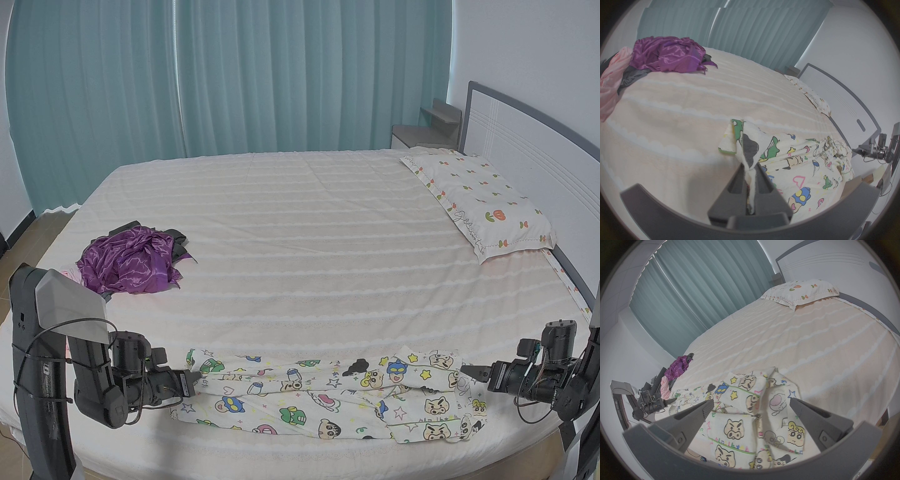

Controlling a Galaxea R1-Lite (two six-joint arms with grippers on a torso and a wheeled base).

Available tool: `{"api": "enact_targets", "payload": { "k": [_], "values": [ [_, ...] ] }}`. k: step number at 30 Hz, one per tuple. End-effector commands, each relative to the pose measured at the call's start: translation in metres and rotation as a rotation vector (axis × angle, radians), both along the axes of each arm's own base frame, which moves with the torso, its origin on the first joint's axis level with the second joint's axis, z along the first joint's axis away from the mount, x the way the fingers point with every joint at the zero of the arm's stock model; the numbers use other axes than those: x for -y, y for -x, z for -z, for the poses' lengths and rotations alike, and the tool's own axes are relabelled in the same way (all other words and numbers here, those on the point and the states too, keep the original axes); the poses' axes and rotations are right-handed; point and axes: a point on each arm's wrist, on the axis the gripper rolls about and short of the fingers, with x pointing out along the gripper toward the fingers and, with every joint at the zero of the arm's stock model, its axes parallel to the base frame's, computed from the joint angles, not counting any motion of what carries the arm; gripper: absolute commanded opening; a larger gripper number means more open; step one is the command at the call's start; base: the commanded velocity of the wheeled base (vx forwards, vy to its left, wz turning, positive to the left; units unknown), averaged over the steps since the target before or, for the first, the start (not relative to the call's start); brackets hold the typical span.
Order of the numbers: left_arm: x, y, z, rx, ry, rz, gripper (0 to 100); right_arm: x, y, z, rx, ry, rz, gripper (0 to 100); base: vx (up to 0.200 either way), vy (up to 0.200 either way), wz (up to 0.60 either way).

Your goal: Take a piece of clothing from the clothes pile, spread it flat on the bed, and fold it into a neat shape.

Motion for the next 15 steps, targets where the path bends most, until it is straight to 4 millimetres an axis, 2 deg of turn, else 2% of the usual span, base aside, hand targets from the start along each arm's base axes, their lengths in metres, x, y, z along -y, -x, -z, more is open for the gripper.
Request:
{"api": "enact_targets", "payload": {
  "k": [1,8,15],
  "values": [
    [-0.019,0.002,-0.018,0.045,0.005,-0.062,0,0.000,0.005,0.000,-0.011,-0.001,0.000,100,0.000,0.000,0.00],
    [-0.050,0.004,-0.031,0.087,0.022,-0.145,0,0.000,0.005,0.001,-0.014,-0.001,0.000,100,0.000,0.000,0.00],
    [-0.106,0.011,-0.060,0.085,0.055,-0.279,0,0.000,0.005,0.001,-0.016,-0.001,0.000,100,0.000,0.000,0.00]
  ]
}}
